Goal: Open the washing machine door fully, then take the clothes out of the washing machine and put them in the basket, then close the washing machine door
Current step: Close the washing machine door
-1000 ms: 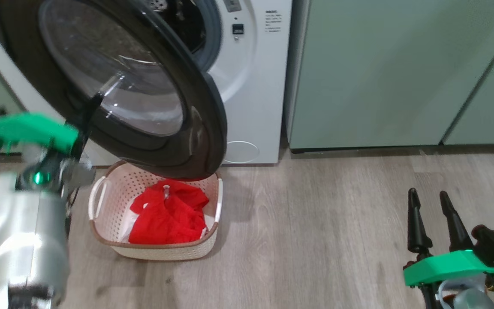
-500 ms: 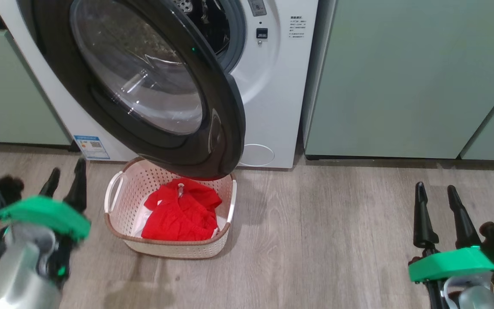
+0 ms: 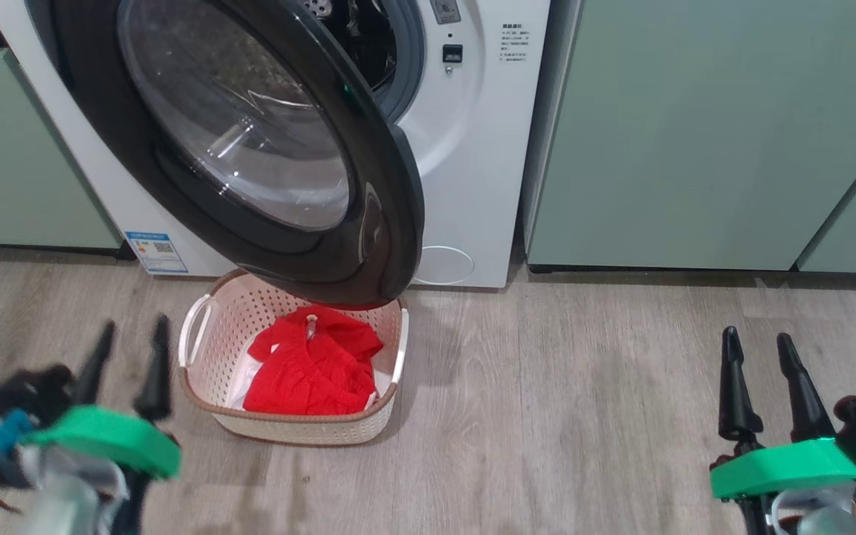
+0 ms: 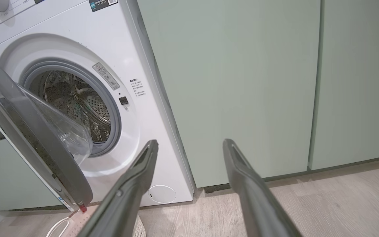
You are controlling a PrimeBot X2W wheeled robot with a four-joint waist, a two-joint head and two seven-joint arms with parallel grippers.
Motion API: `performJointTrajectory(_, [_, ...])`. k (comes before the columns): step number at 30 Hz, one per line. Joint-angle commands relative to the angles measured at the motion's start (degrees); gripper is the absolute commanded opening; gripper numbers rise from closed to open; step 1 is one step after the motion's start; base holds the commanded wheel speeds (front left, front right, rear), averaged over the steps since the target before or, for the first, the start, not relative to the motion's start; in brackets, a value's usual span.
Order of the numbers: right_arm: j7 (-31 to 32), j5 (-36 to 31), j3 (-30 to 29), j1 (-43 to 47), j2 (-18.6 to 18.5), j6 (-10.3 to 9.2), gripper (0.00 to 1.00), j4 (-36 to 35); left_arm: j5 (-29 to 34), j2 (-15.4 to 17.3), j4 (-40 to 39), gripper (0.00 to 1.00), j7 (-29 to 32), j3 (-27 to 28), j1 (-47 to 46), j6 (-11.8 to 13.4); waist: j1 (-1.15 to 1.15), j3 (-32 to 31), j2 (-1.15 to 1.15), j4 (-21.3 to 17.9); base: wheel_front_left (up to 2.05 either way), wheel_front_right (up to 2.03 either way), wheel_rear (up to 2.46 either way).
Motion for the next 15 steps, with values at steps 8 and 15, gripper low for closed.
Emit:
performJointTrajectory(8, [-0.4,0.4,2.0,-0.6,-0.3,0.37,1.00,-1.0,6.9,-2.6,-4.0,1.00,-0.5,4.9,2.6,-0.3,0.00,0.3,0.00,-0.3,0.00,0.00,0.00])
performJointTrajectory(15, [-0.4,0.6,2.1,-0.4,-0.3,0.37,1.00,-0.7,9.0,-3.0,-3.6,1.00,-0.5,6.1,2.9,-0.3,0.00,0.2,0.00,-0.5,0.00,0.00,0.00])
